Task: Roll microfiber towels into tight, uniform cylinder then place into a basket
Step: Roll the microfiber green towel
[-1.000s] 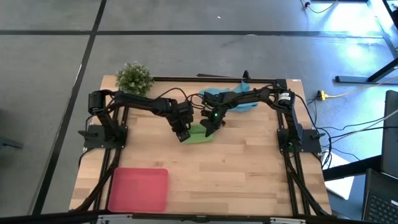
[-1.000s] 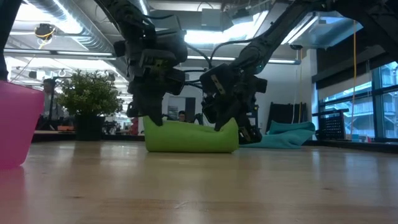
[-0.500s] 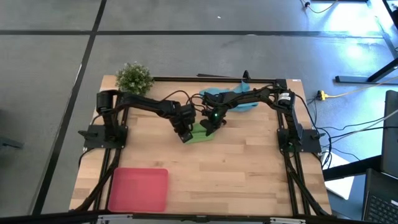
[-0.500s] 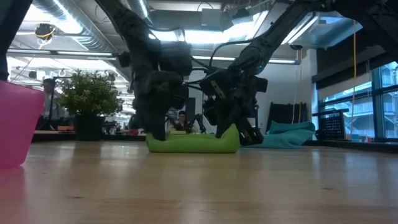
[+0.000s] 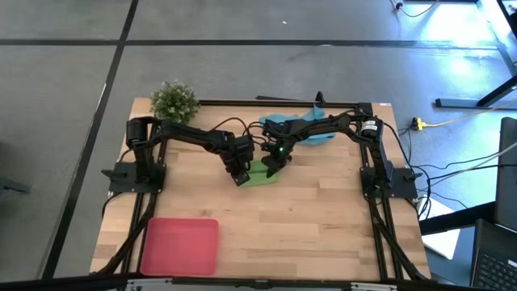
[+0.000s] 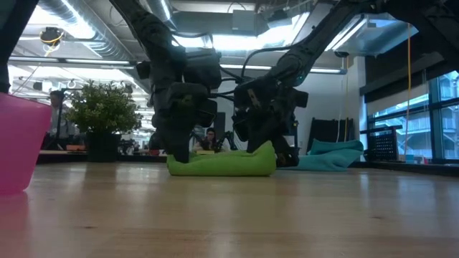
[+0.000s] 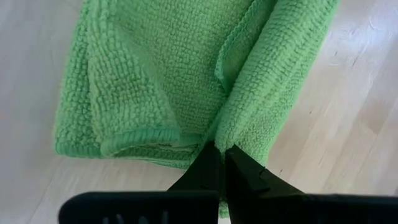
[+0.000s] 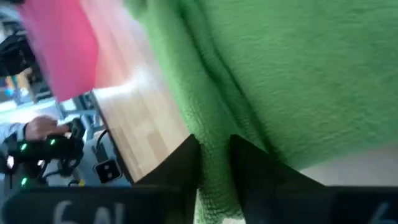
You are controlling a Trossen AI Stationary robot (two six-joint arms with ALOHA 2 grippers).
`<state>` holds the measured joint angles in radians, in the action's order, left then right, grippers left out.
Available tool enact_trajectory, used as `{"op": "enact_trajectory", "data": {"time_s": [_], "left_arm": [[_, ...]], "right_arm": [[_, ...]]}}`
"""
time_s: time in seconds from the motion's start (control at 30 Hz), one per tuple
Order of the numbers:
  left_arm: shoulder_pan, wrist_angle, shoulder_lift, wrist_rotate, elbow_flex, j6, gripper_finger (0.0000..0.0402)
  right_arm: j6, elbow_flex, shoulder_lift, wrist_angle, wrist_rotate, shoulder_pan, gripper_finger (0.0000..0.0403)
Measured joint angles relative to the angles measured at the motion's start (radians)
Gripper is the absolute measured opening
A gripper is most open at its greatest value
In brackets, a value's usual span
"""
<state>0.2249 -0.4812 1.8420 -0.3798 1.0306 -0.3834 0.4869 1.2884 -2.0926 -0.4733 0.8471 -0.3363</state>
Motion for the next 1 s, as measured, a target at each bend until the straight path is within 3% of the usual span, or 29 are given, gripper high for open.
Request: {"op": "enact_trajectory", "data": {"time_s": [0.2, 0.47, 0.8, 1.0], "left_arm": [[0.0, 0.0, 0.001, 0.0, 0.0, 0.002, 0.0], [0.0, 0.001, 0.002, -0.001, 0.0, 0.002, 0.0], [0.0, 0.006, 0.001, 0.005, -0.001, 0.003, 0.0], [0.0, 0.007, 0.002, 0.005, -0.001, 0.004, 0.0]], "right_arm": [[0.136, 0.0, 0.0, 0.004, -0.025, -0.019, 0.0142], [0.132, 0.0, 0.086, -0.041, -0.134, -0.075, 0.0142], [-0.098, 0.0, 0.246, -0.123, -0.238, -0.018, 0.0139], [-0.269, 0.001, 0.24, -0.09, -0.247, 0.057, 0.0139]]}}
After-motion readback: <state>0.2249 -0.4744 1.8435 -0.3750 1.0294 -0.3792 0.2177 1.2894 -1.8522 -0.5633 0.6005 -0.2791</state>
